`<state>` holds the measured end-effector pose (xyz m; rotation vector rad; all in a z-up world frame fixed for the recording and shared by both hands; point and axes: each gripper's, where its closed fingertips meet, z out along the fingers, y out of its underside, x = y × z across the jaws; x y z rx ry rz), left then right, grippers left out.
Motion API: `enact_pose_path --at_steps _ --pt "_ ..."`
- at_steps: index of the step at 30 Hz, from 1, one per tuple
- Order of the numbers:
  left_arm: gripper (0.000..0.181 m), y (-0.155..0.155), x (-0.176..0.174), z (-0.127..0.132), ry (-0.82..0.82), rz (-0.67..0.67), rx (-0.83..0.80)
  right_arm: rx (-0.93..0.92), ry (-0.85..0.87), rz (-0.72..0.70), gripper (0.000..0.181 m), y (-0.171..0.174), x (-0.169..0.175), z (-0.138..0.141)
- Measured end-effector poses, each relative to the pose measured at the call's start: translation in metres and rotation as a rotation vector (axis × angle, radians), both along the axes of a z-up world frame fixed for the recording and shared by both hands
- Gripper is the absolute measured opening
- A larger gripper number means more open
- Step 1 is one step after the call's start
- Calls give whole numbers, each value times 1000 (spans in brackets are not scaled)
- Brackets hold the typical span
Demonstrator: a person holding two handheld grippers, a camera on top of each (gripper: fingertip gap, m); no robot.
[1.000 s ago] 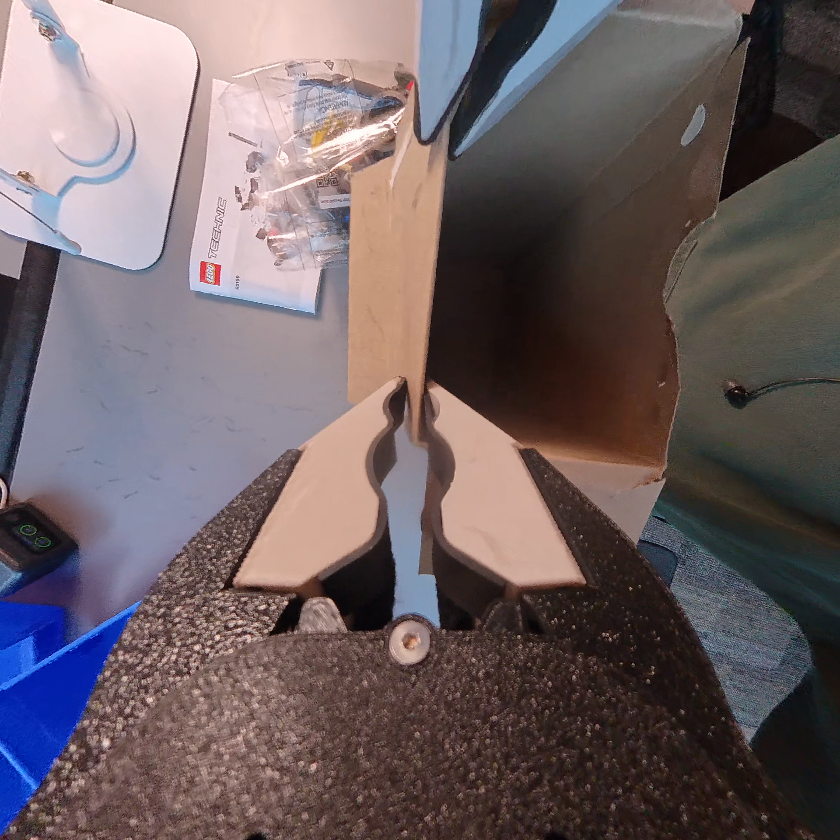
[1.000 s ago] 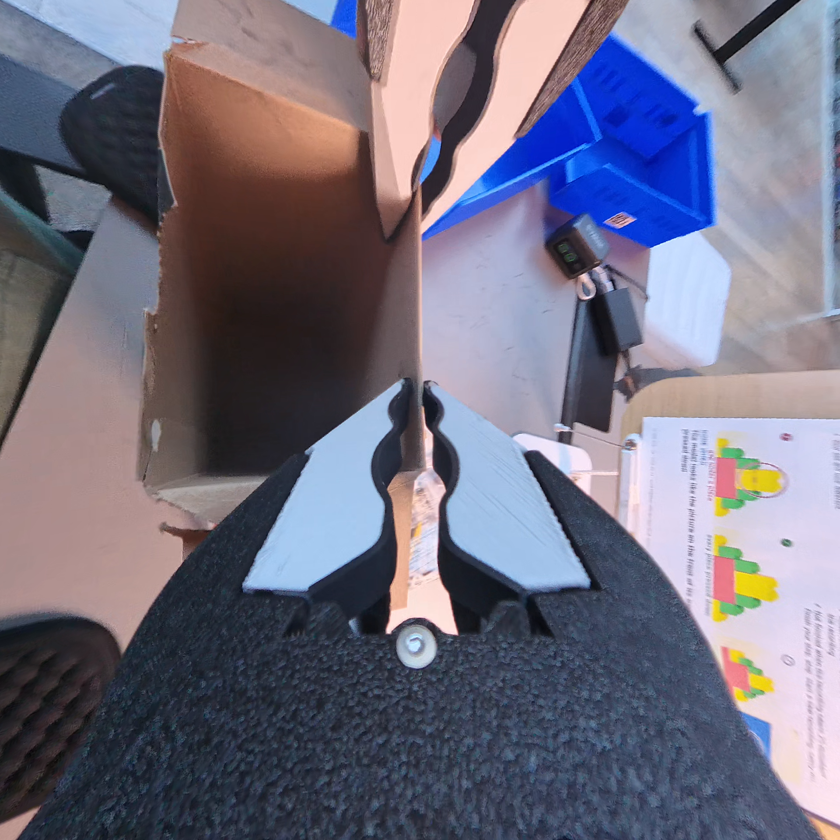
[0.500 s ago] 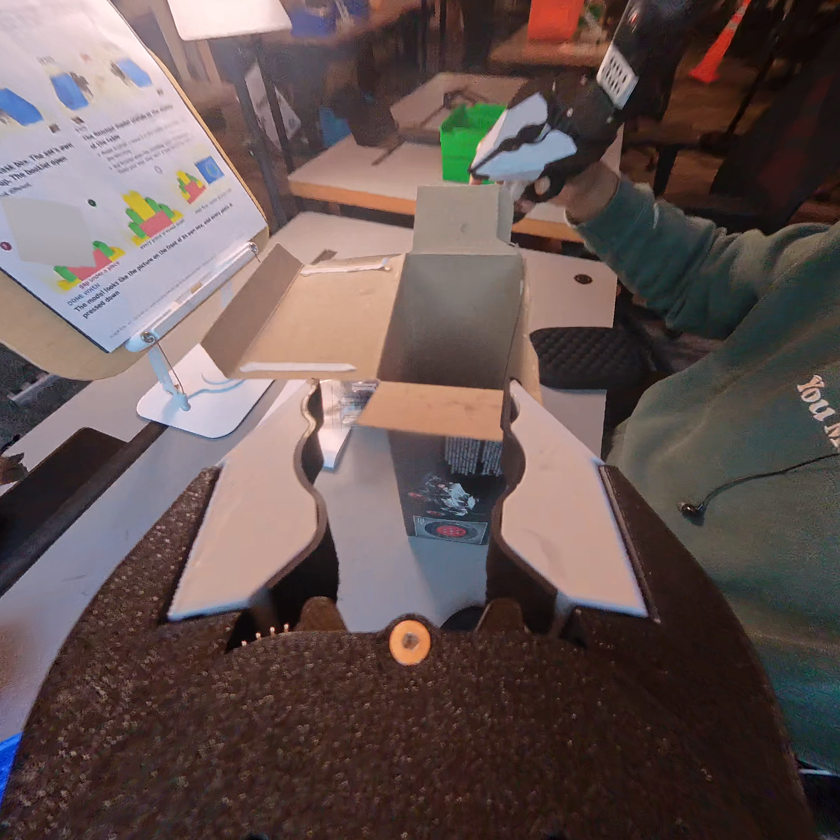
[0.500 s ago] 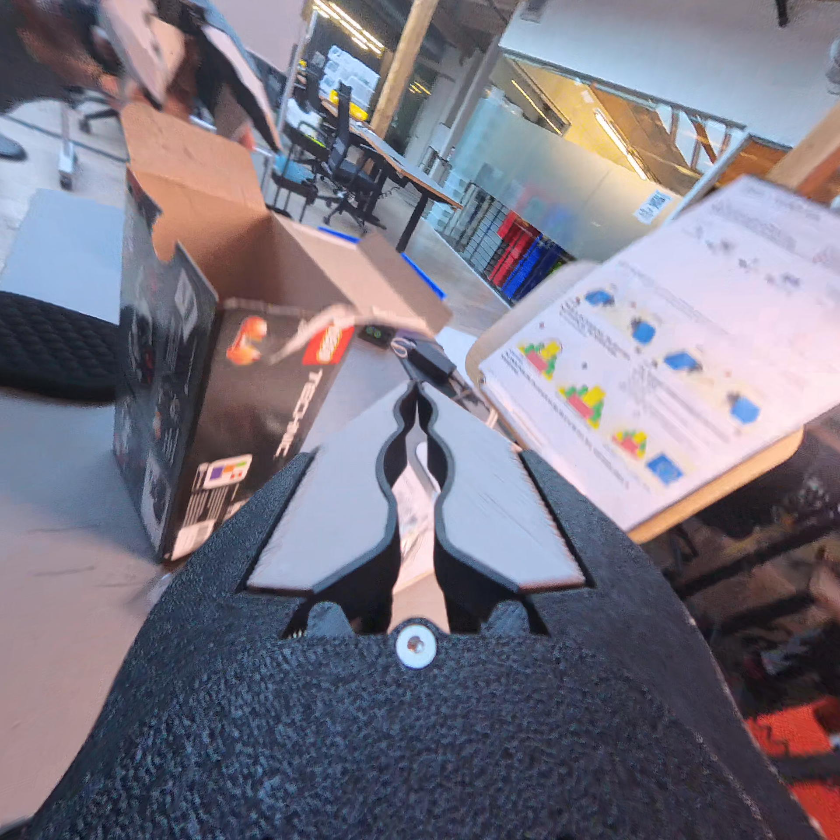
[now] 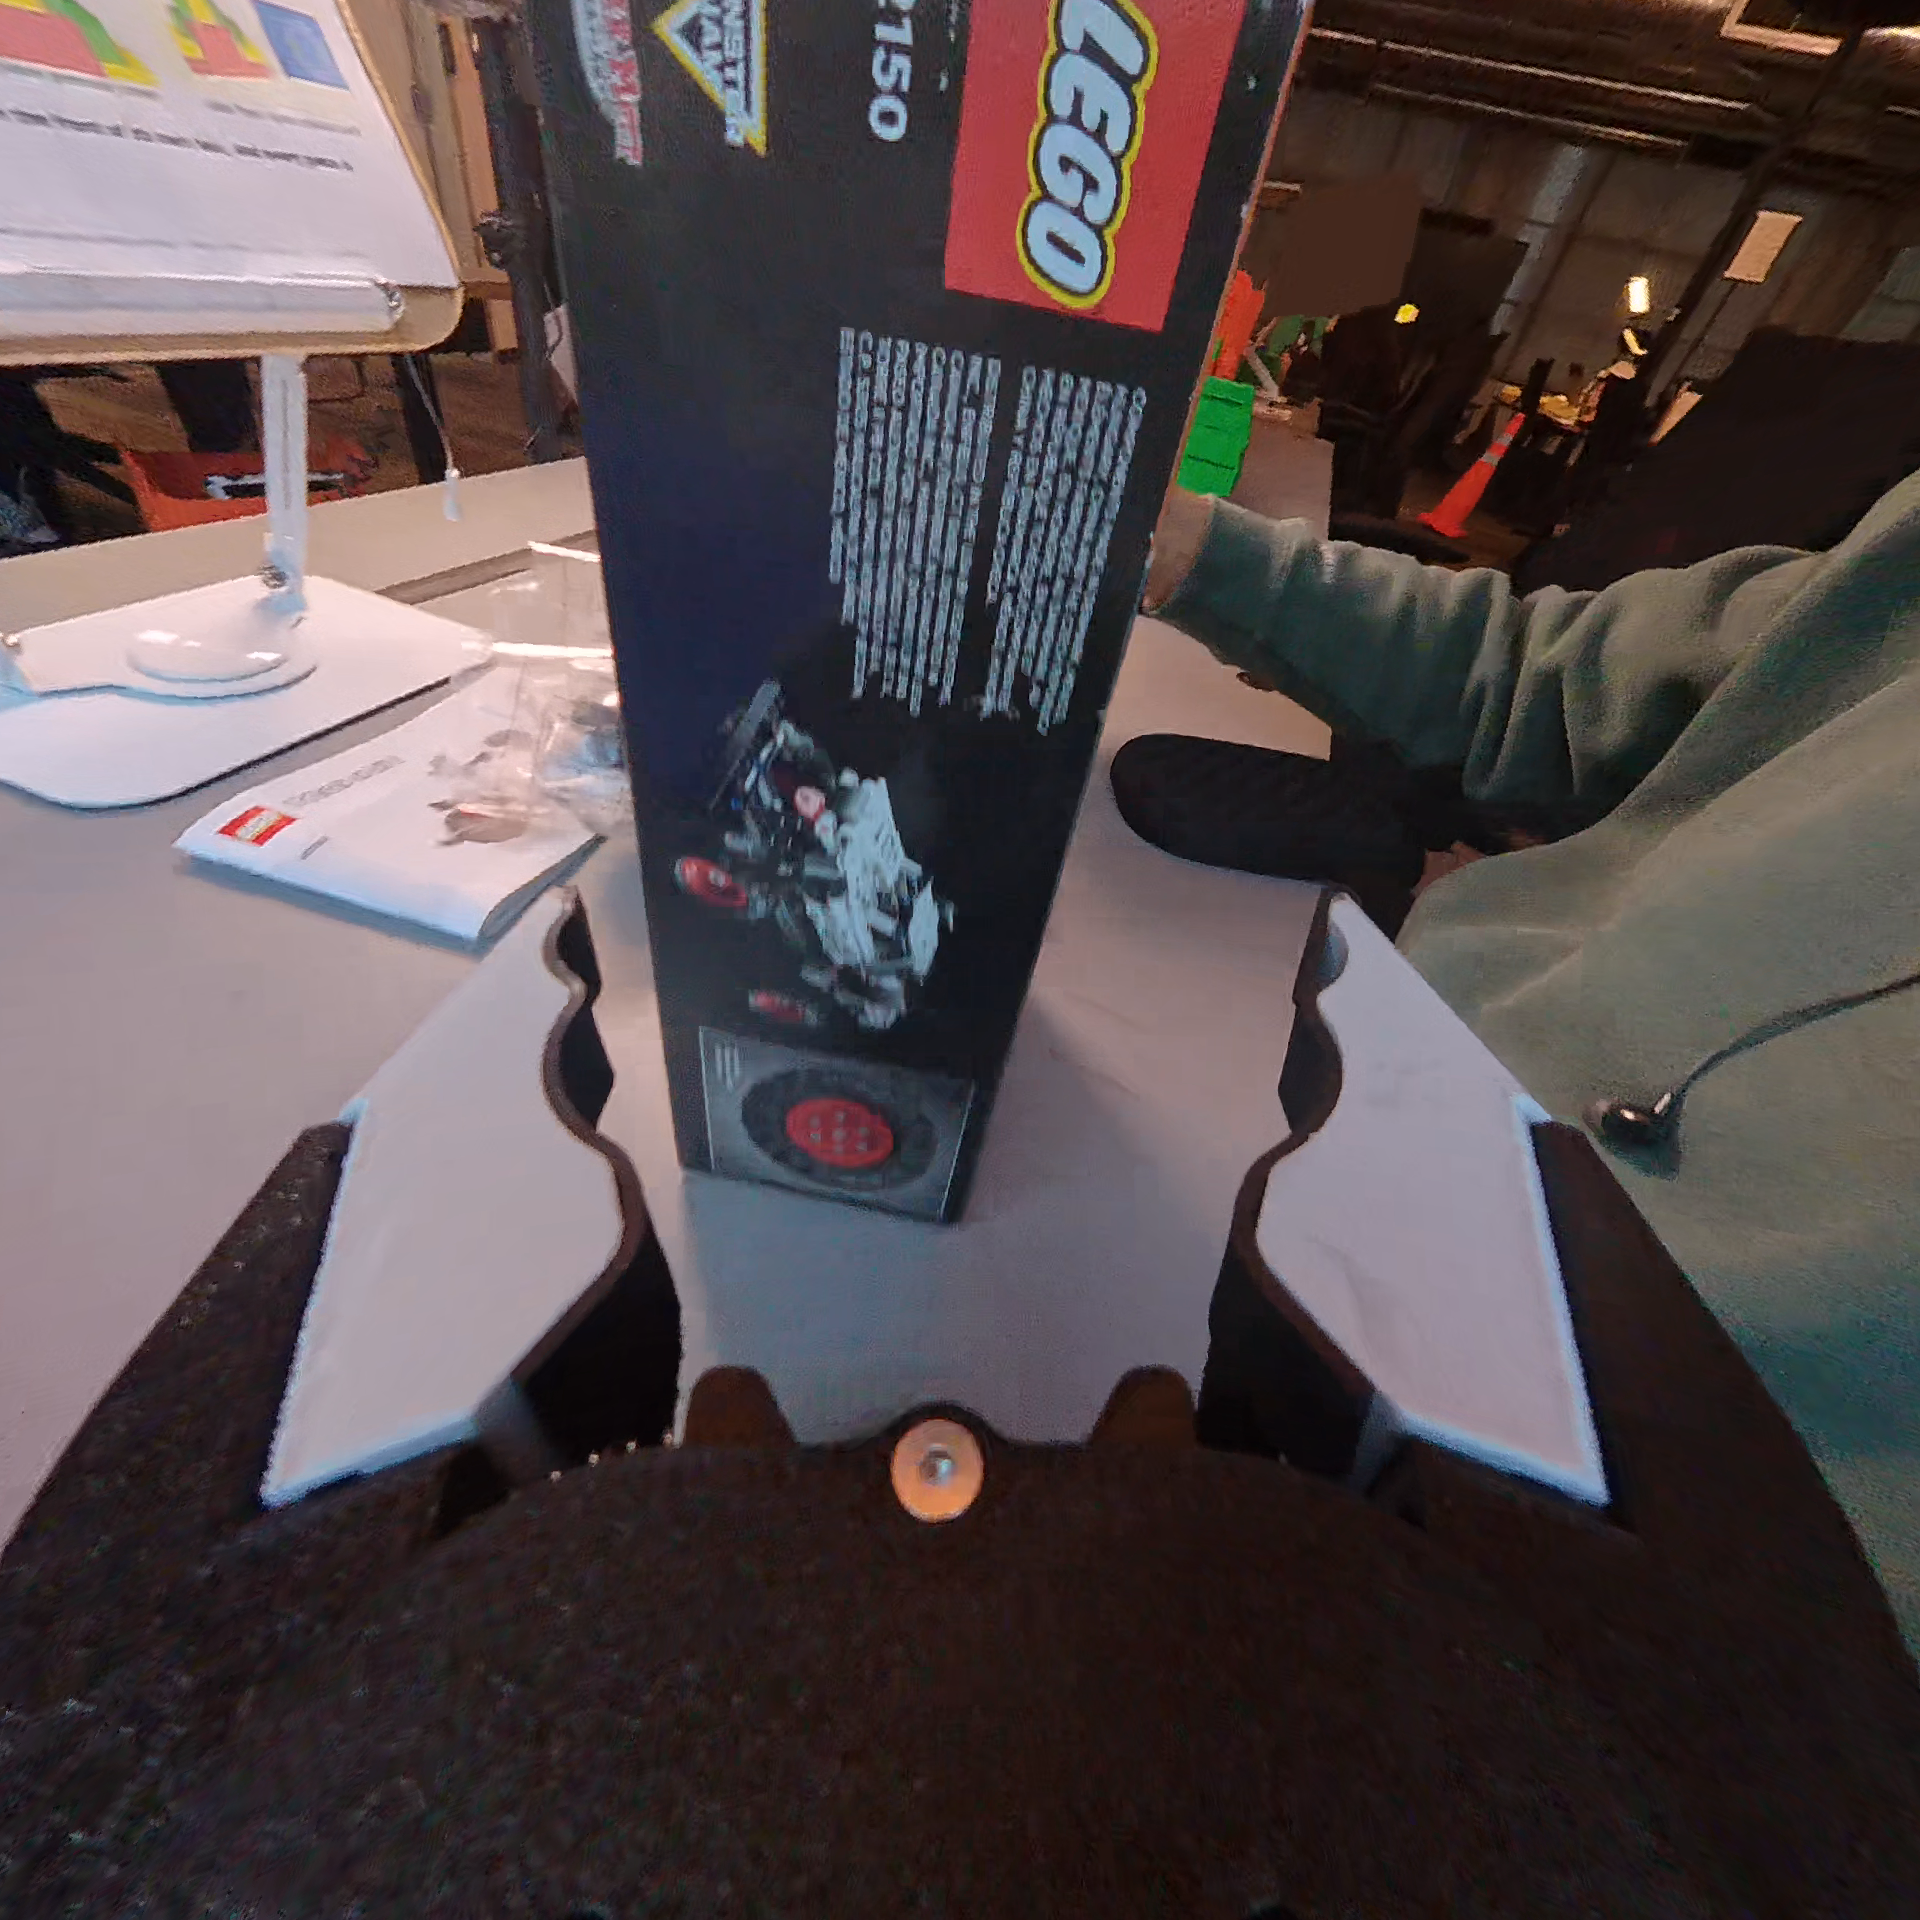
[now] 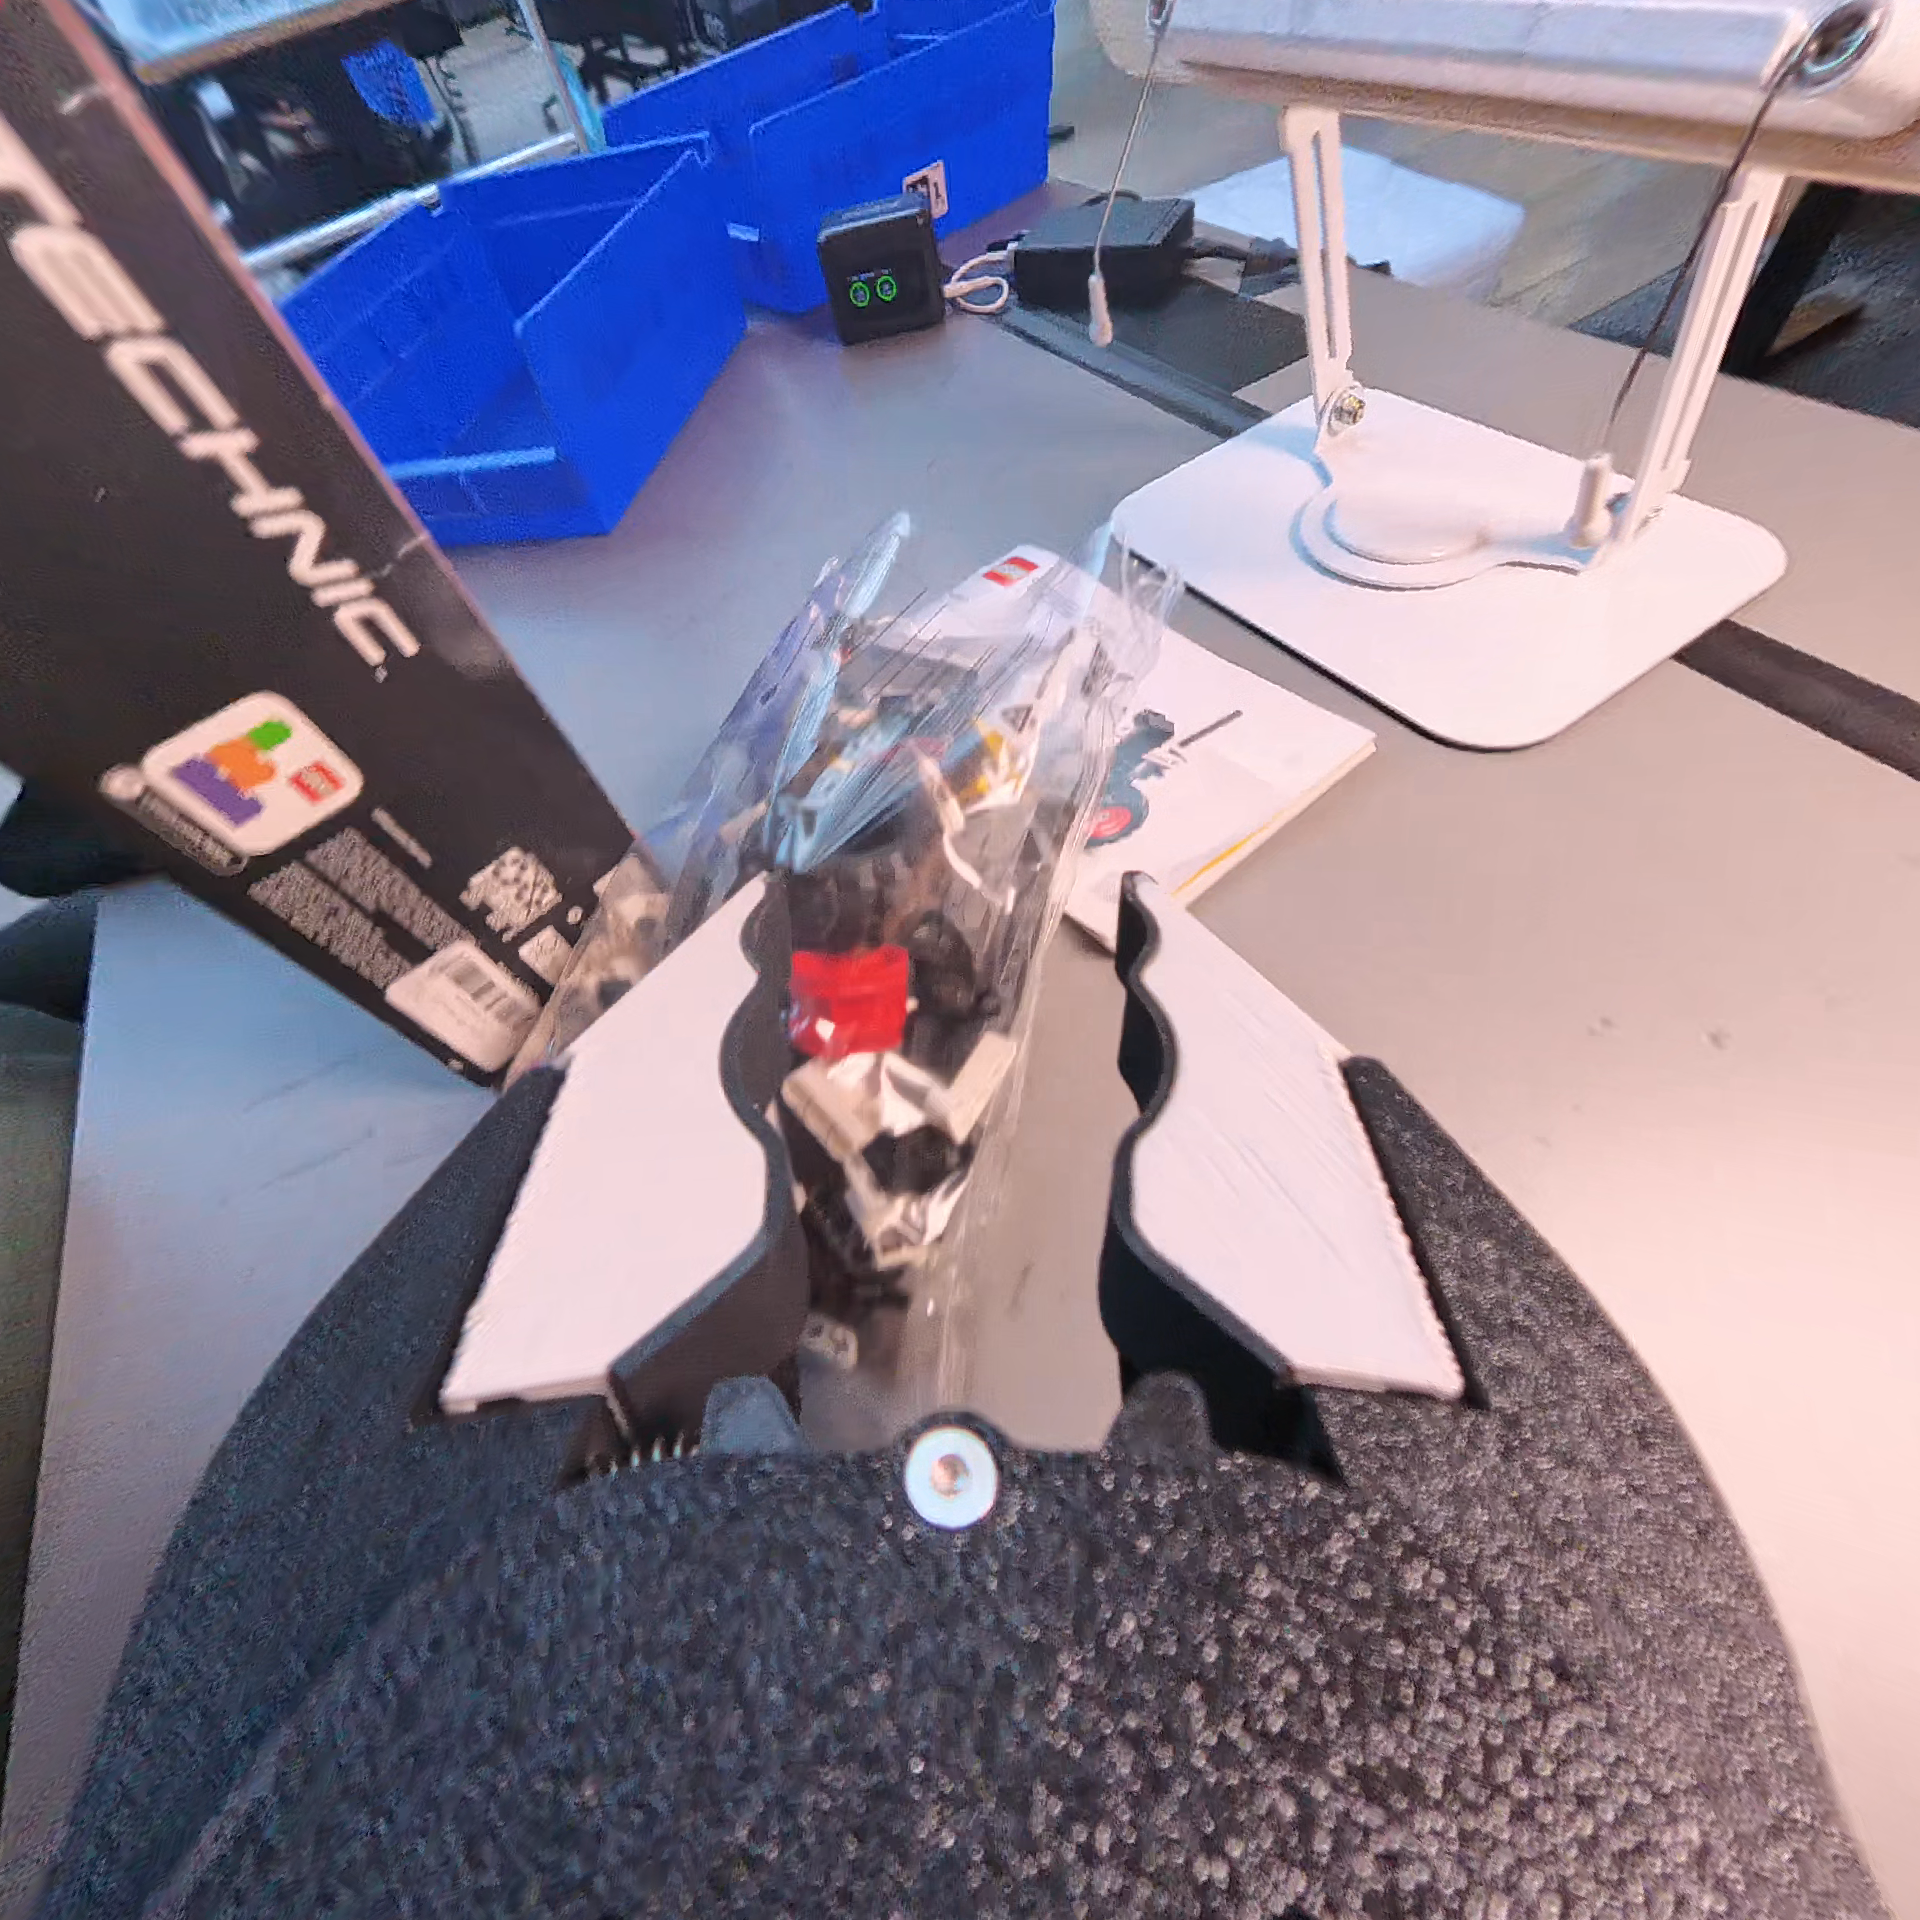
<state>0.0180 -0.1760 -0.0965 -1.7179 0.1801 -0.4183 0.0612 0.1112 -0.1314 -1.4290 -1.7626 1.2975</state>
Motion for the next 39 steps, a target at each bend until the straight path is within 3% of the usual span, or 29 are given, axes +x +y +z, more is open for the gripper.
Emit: enact_pose_path --at_steps 3,6,8,9,11,18,25,30,36,39 --pt "142 34 10 13 -8 -75 25 -98 -84 36 68 -4 -44 -5" --pt "141 59 18 10 58 -100 0 -139 -242 102 77 -19 -72 -33" --pt "124 66 18 5 106 -92 -5 -173 -332 161 62 -29 -76 -52" --pt "124 67 19 5 105 -95 1 -223 -309 183 36 -33 -77 -47" --pt "123 66 16 4 97 -90 -3 -202 -248 194 7 -29 -73 -40" --pt "122 58 4 6 85 -46 35 -91 3 143 4 -15 -10 12" --pt "122 62 6 10 92 -37 57 187 213 -27 0 0 60 112" --pt "122 70 11 10 122 -23 66 420 327 -115 0 2 83 221" --pt "121 77 14 10 125 -24 78 490 572 -79 0 -60 71 377" --pt "121 80 13 10 102 -23 83 417 707 -28 0 -106 50 428"
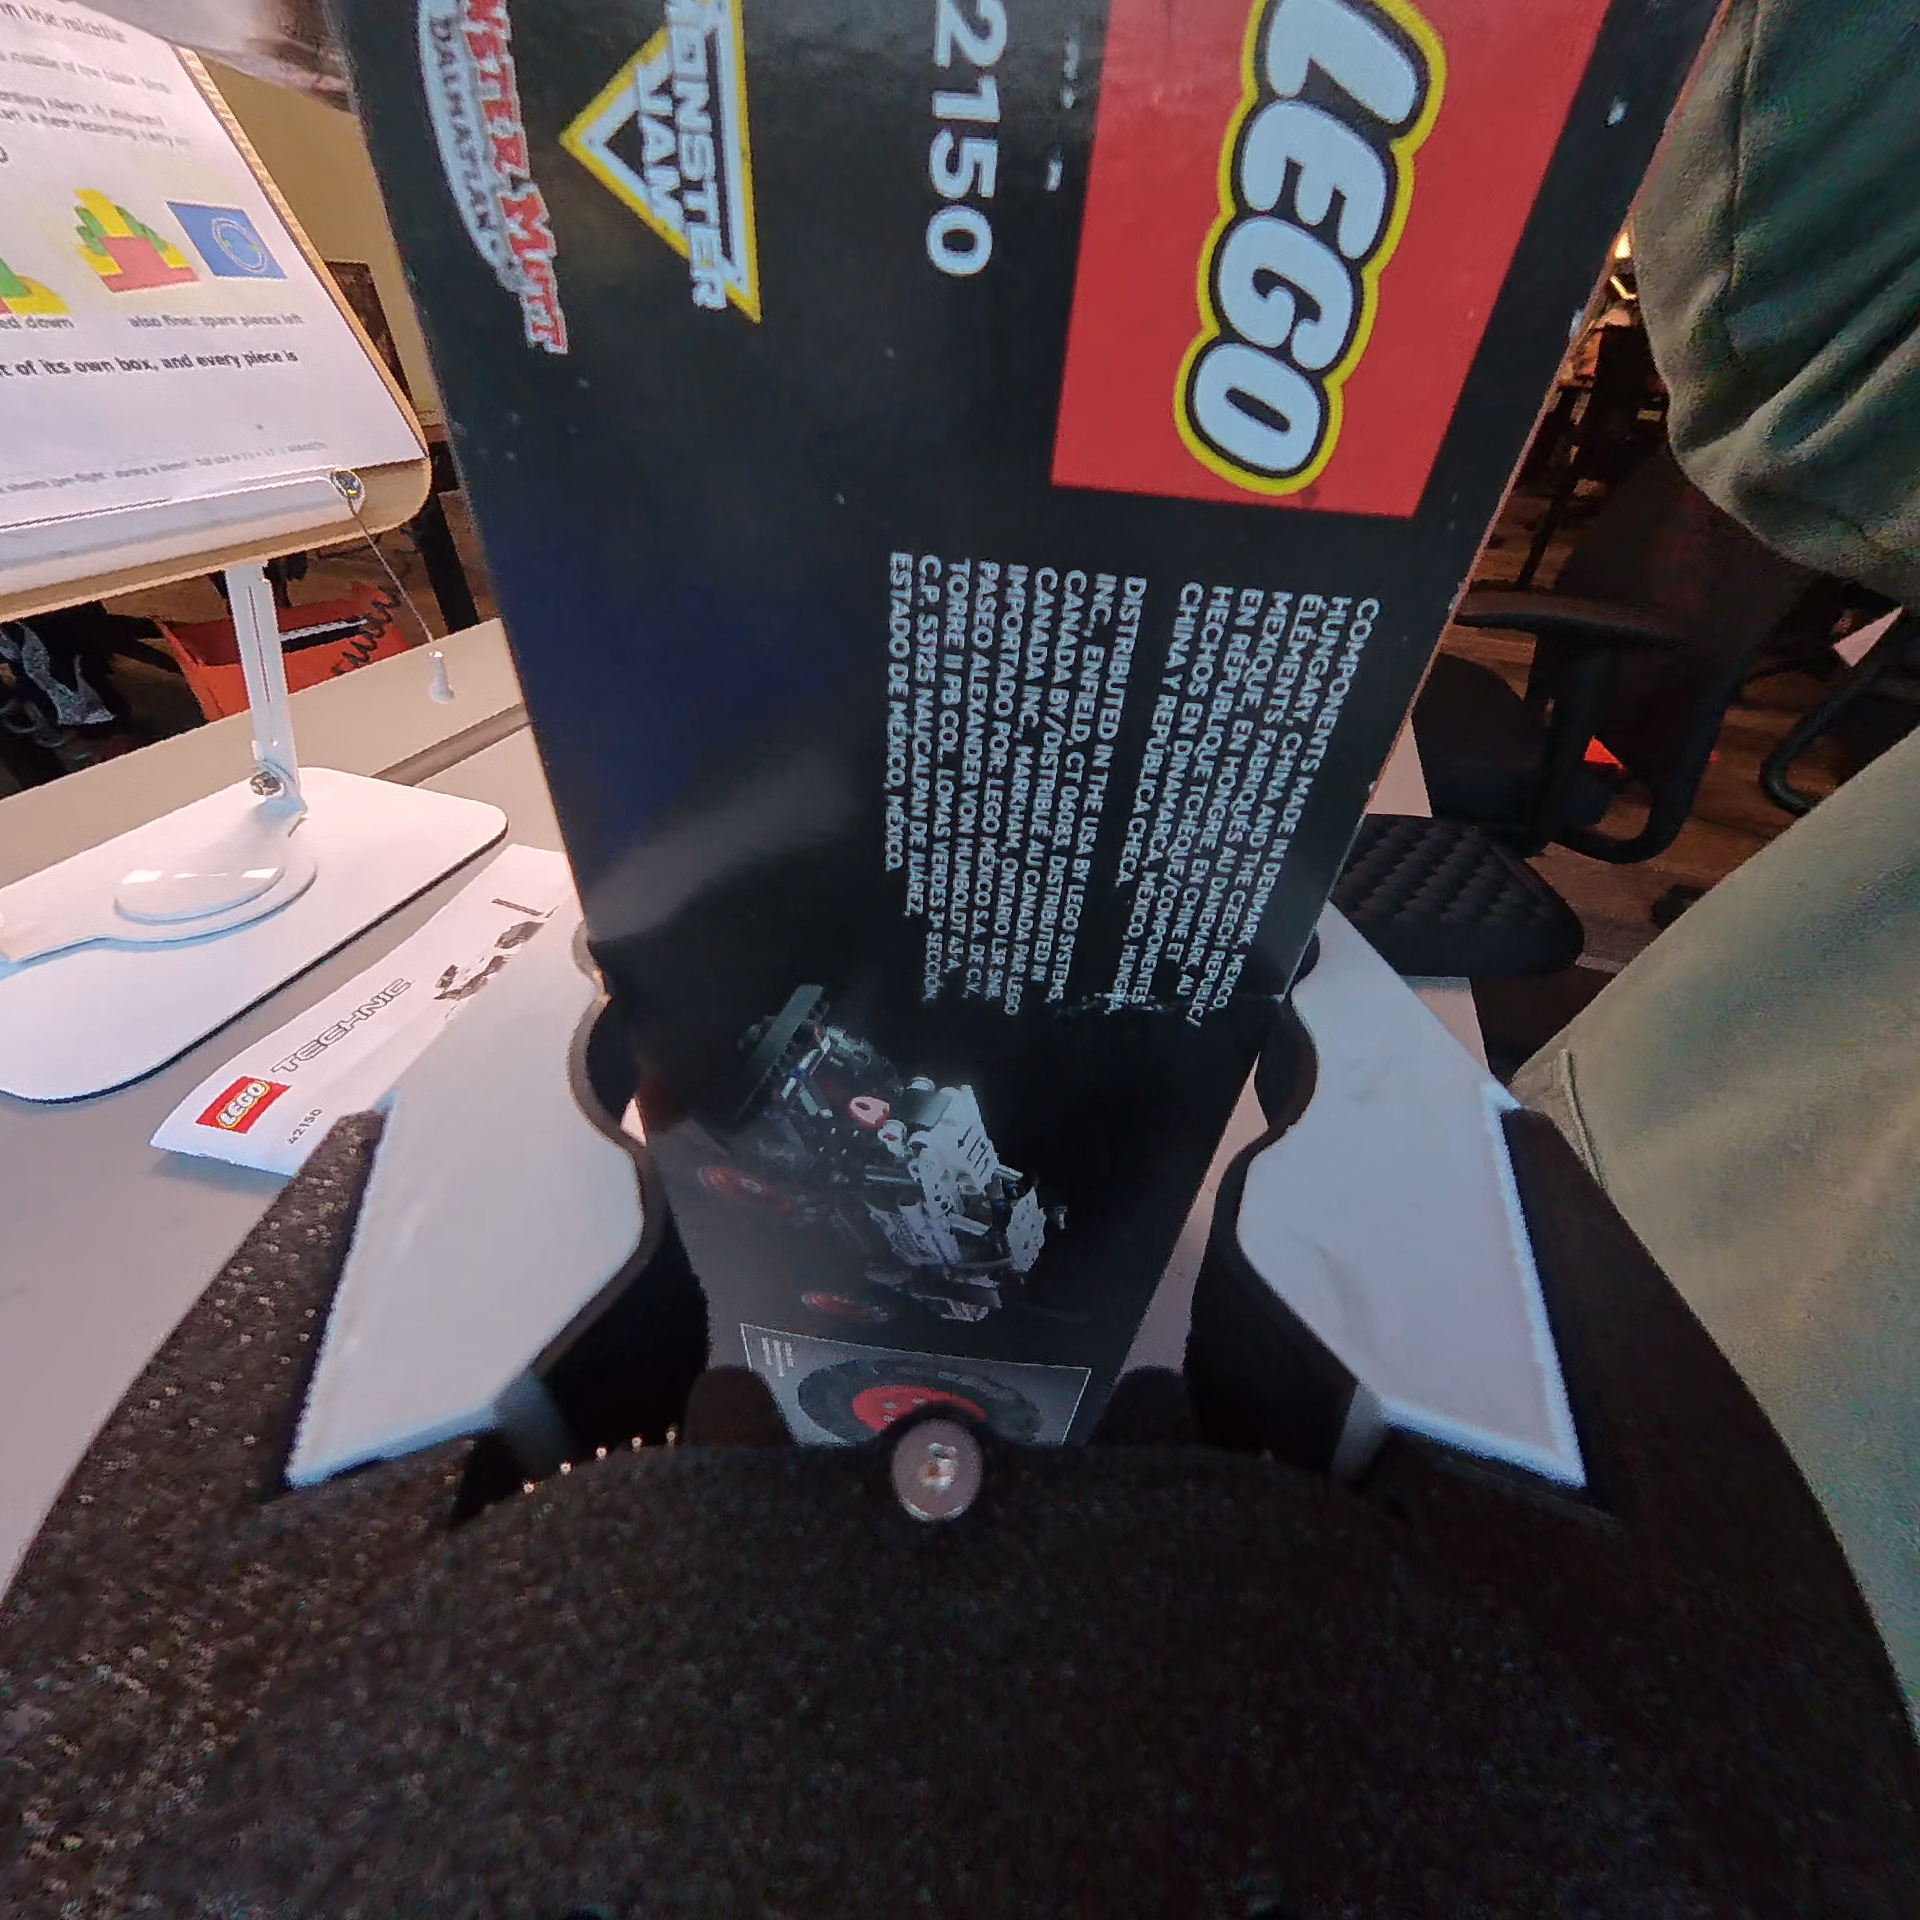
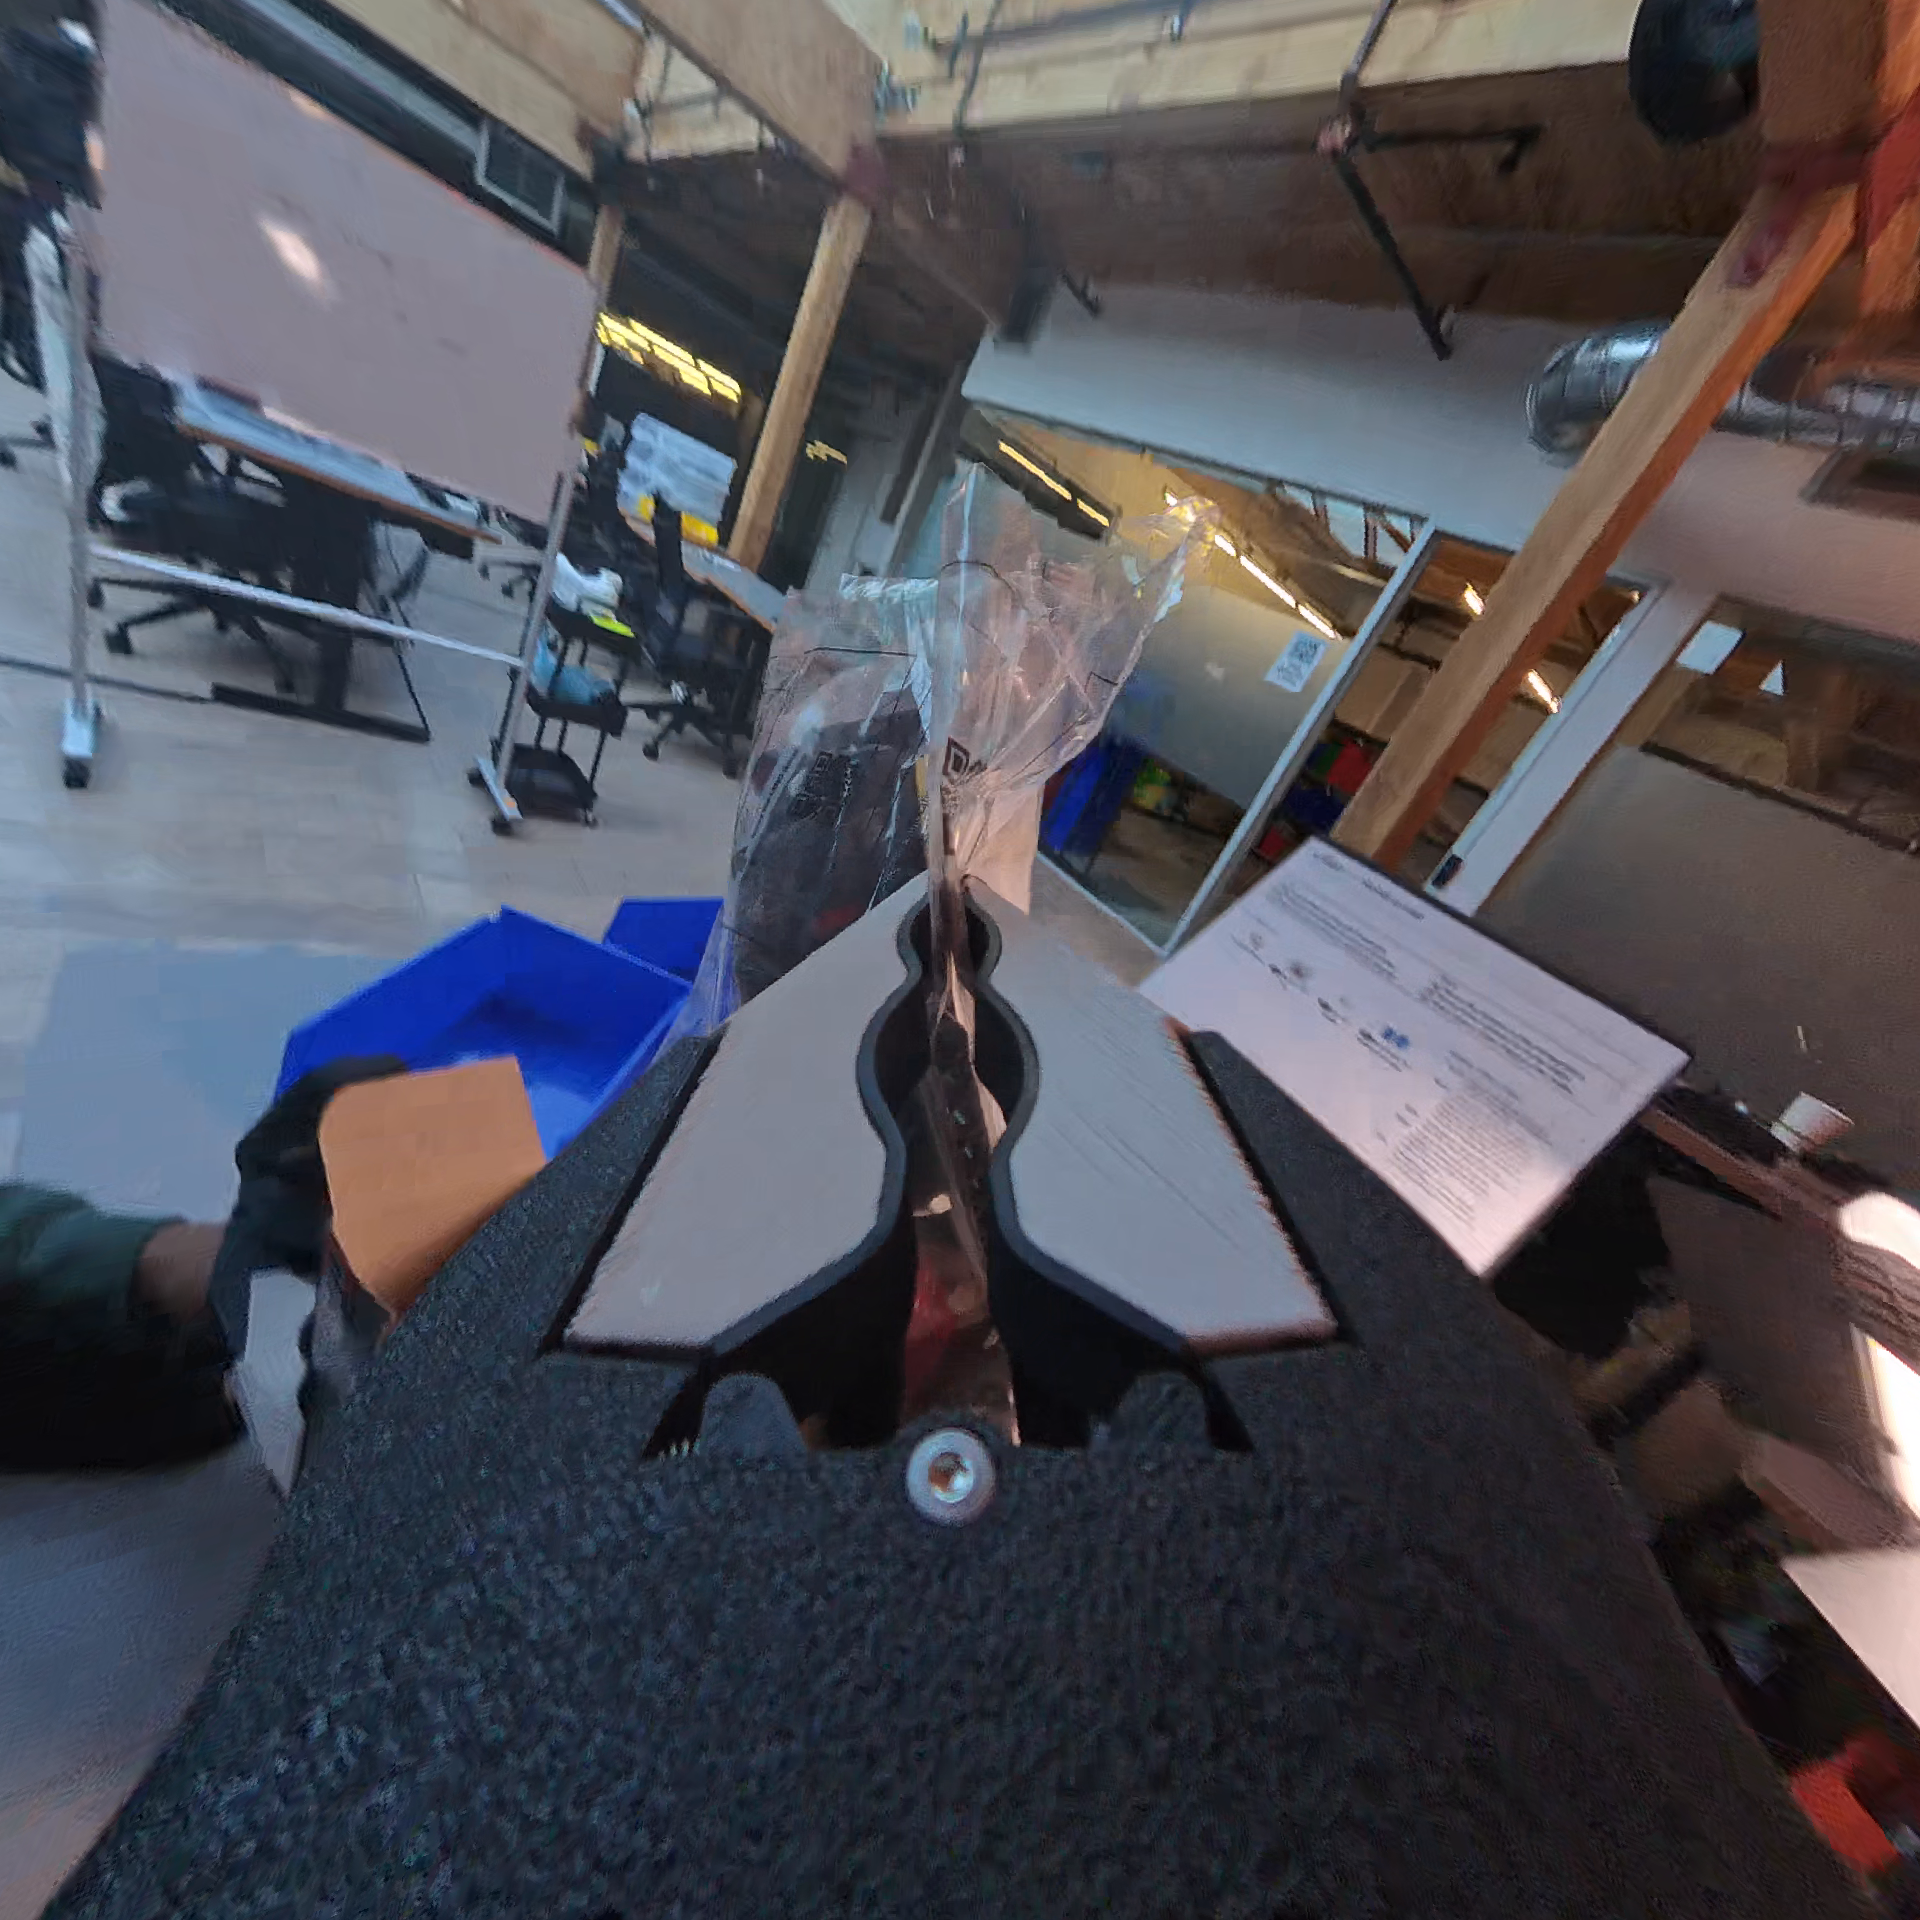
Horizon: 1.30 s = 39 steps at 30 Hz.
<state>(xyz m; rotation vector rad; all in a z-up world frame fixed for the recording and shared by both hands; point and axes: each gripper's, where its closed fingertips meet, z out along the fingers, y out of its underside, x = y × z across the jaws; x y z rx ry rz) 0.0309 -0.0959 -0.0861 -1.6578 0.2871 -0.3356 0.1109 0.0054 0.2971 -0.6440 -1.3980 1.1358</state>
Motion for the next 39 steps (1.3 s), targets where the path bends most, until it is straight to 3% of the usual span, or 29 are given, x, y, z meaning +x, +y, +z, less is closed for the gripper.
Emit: enact_pose_path --at_steps 2,4,8,11,18,22,27,32,39 --pt "121 1 -1 0 -14 4 5 -55 62 66 0 -26 -20 11" --pt "121 1 -2 0 -20 10 11 -151 100 152 0 -49 -41 2" --pt "121 -3 -6 1 -37 28 33 -294 118 201 0 -69 -77 -70" --pt "121 -5 -11 1 -36 55 30 -383 69 197 0 -66 -85 -124" --pt "120 -3 1 4 -6 14 56 -250 122 45 0 -41 -73 -123" --pt "120 -5 -2 2 -17 30 51 14 116 -35 0 -58 -82 -127" --pt "120 -4 -3 2 -16 41 46 73 56 -26 0 -84 -96 -143" --pt "119 -5 -2 2 -2 39 50 5 10 59 0 -93 -89 -145" --pt "119 -2 -2 -1 25 51 26 -269 5 288 0 -123 -102 -124"
